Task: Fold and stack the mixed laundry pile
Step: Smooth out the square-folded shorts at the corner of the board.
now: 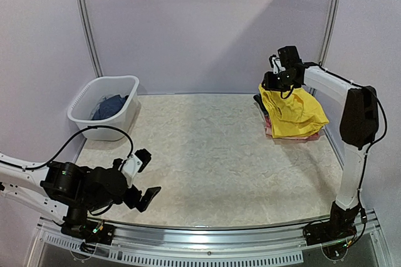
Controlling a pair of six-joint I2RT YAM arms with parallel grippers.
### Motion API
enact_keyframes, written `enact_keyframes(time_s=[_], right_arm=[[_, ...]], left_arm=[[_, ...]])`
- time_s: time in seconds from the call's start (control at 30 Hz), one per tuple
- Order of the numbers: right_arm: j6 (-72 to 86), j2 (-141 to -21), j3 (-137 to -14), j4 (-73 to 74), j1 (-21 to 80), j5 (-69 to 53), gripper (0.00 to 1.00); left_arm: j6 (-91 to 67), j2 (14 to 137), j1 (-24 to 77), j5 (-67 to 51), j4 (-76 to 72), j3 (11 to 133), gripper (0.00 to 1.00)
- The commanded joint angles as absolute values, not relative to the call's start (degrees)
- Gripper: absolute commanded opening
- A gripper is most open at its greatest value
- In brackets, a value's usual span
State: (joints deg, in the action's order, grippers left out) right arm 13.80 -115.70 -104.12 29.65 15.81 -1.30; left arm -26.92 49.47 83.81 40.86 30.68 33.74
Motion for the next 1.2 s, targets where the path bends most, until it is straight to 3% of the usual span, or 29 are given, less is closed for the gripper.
enact_keyframes(time_s=[0.0, 0.67, 0.83, 1.17], right_arm=[[13.7, -122.3, -110.2, 33.6, 15.8, 7.6, 0.44], [16.3, -137.4, -122.3, 34.7, 15.6, 3.8, 0.38], [15.5, -134.0, -122.0, 36.0, 15.9, 0.8, 0.4], [13.2, -117.9, -115.8, 37.8, 18.4, 0.8, 0.53]], left_arm=[[-28.5, 48.8, 83.1, 40.5, 30.3, 32.6, 0.99], [-28.3, 48.0, 83.1, 42.6, 31.9, 33.3, 1.0], [-28.4, 47.6, 83.1, 42.3, 32.3, 33.5, 1.0], [-27.2, 48.5, 83.0, 42.7, 31.1, 35.0, 1.0]])
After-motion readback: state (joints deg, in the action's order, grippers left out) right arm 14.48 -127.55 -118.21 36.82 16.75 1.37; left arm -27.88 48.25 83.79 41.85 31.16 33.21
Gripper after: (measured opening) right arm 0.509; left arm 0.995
